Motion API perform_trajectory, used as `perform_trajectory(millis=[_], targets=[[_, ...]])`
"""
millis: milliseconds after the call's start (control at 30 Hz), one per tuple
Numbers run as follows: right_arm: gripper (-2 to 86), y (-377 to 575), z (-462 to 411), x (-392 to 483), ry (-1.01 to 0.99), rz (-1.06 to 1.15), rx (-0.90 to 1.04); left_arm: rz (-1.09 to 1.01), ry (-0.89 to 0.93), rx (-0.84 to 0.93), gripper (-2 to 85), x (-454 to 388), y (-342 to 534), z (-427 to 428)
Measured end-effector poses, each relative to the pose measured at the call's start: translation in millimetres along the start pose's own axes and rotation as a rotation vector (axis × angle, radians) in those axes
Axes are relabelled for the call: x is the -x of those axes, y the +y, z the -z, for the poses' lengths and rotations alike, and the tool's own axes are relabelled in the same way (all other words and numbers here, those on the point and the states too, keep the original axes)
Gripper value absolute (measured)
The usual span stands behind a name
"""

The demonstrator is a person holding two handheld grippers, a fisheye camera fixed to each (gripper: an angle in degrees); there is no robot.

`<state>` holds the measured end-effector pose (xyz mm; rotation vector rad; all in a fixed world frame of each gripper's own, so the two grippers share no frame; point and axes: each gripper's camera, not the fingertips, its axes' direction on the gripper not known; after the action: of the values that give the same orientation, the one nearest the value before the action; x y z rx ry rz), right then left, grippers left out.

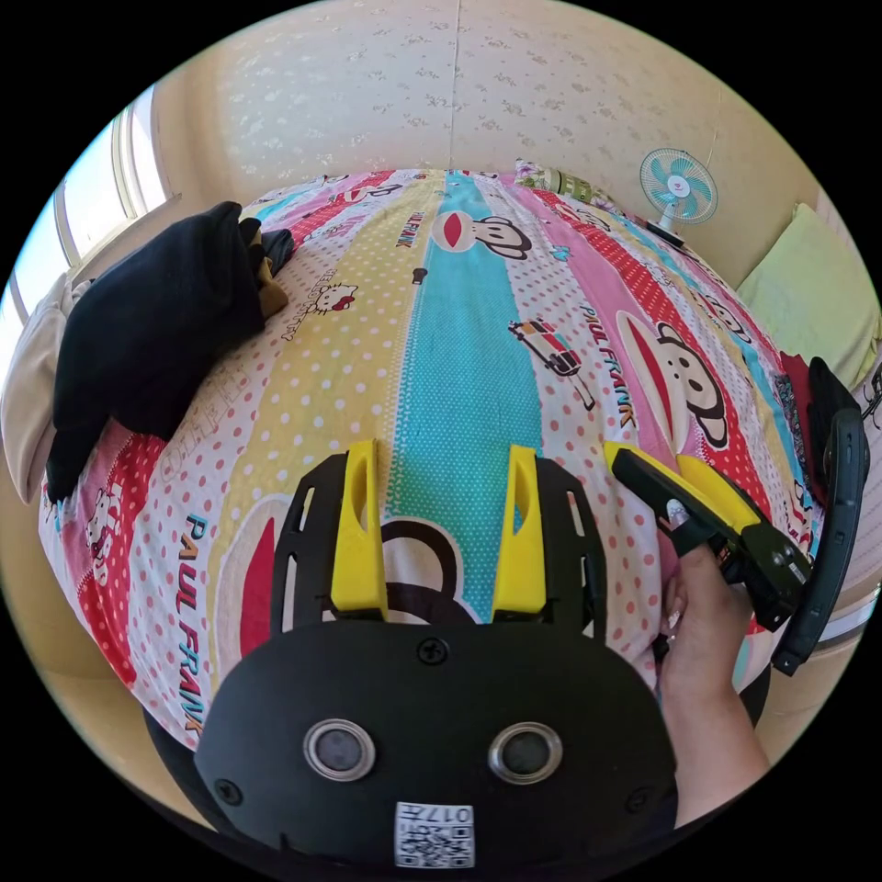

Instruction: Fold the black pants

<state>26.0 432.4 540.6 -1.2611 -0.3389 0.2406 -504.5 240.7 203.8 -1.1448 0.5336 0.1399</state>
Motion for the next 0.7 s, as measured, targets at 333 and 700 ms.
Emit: perform_trajectory(millis=[333,700], targets=[[20.3,-5,8,-1,0.001,0.000,-0.001,0.001,0.000,0.000,18.6,-2,1,0],[20.3,-9,14,1,0.002,0.000,-0.001,0.002,-0.001,0.000,18.6,-5,2,1]])
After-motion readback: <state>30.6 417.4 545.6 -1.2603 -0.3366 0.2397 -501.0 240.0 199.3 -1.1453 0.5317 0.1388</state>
